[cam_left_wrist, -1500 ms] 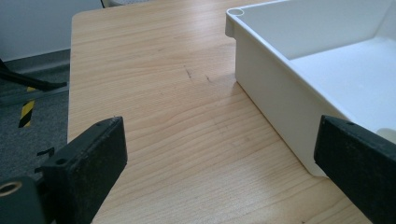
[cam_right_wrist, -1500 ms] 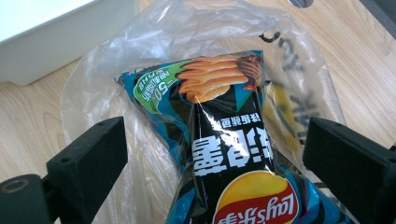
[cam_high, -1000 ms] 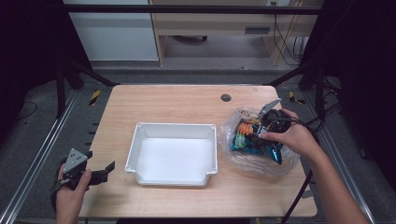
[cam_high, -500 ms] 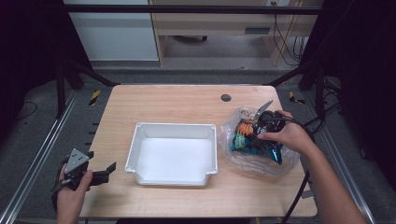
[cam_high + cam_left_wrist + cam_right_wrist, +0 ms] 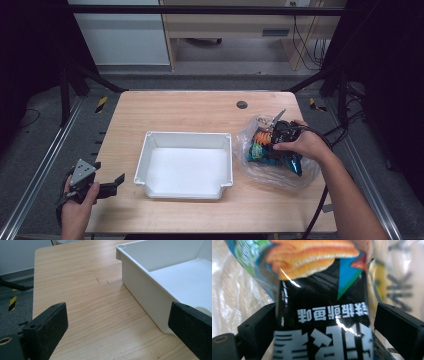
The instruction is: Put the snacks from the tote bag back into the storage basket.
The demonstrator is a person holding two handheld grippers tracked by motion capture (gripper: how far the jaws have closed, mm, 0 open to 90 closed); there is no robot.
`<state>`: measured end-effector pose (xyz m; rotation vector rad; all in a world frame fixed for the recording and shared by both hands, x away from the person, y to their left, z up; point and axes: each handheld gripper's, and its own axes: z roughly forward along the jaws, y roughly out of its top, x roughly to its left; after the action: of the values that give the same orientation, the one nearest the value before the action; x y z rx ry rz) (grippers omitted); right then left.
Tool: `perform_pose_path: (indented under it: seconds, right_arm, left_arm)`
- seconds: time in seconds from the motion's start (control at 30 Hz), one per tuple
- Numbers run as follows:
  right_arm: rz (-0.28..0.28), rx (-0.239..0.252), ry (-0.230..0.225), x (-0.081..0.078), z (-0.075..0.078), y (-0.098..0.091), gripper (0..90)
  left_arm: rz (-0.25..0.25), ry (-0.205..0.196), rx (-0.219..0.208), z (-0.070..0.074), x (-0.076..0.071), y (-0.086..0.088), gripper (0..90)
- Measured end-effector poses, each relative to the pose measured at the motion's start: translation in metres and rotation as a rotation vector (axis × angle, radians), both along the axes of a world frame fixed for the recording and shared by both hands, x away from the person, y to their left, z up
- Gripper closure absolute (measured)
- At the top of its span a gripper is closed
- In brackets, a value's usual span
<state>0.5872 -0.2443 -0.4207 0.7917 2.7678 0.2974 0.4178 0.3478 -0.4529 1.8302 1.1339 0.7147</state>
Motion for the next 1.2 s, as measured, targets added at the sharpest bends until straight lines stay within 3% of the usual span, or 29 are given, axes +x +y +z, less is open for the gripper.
perform_pose_path:
  seconds: [0.1, 0.13, 0.37, 0.57, 0.63, 0.83, 1.2]
  right_arm:
    - [0.004, -0.015, 0.011, 0.003, -0.006, -0.001, 7.2]
    - [-0.019, -0.014, 0.02, 0.003, -0.007, 0.0, 7.7]
    - [-0.002, -0.024, 0.028, 0.005, -0.015, 0.0, 8.1]
    - [0.008, -0.027, 0.02, 0.002, -0.013, 0.0, 15.5]
    - [0.014, -0.024, 0.029, 0.001, -0.012, -0.001, 22.2]
    - [0.024, -0.012, -0.005, -0.006, -0.002, -0.003, 34.5]
    - [0.025, -0.009, -0.048, -0.022, 0.022, -0.007, 37.0]
  left_arm:
    - [0.002, -0.007, -0.002, 0.001, -0.001, 0.001, 2.3]
    - [0.002, -0.007, -0.002, 0.001, -0.001, 0.001, 2.3]
    - [0.006, -0.008, -0.01, 0.001, -0.001, 0.001, 2.3]
    - [0.003, -0.013, -0.012, 0.001, -0.001, 0.002, 2.3]
    - [0.005, -0.013, -0.018, 0.001, -0.002, 0.002, 2.3]
    - [0.005, -0.011, -0.019, 0.001, -0.002, 0.002, 2.3]
    - [0.002, -0.01, -0.023, 0.001, -0.002, 0.001, 2.3]
